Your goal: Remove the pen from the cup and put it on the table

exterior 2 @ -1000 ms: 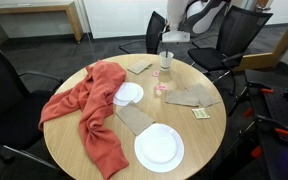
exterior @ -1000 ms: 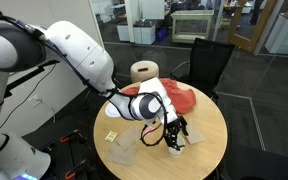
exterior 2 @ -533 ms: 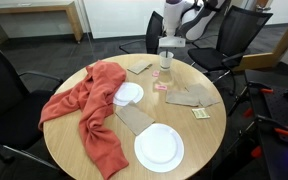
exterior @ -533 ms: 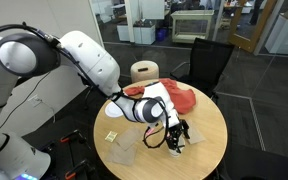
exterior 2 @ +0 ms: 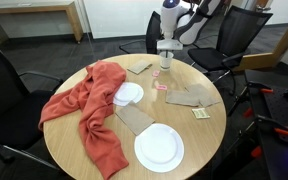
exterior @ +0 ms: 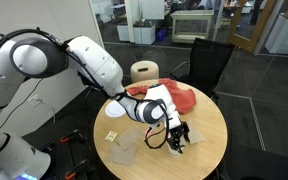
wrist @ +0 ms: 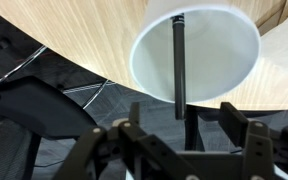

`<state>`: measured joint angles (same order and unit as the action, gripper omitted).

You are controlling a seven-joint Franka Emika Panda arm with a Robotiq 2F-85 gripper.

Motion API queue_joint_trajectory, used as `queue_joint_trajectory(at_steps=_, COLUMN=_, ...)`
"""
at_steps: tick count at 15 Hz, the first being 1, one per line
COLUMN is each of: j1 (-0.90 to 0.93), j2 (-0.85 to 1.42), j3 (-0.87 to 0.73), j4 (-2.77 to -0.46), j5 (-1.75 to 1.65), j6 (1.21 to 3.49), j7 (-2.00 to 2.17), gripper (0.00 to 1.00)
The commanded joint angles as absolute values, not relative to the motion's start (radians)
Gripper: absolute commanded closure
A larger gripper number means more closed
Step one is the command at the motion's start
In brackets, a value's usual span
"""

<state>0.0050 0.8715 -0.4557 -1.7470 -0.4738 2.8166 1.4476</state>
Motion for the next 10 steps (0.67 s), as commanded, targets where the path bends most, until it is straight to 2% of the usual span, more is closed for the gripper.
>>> queue_joint_trajectory(at_steps=1, j1=0.042, j2=0.902, j3=-0.498, j4=-1.723, j5=-0.402, j6=2.831, j7=1.394, gripper=0.51)
queue_joint_trajectory(at_steps=7, j1=0.077, j2=0.923, j3=-0.529, j4=-1.710, j5=-0.343, j6=2.826, j7=1.363, gripper=0.97)
queue_joint_trajectory(at_steps=8, j1=0.085, j2=0.921, j3=-0.536, j4=-1.712, j5=-0.339, j6=2.826, j7=1.364, gripper=1.00)
queue_joint_trajectory(at_steps=10, j1=0.106, j2=0.909, j3=-0.557, j4=-1.725, j5=-0.336, j6=2.818, j7=1.371, gripper=0.99)
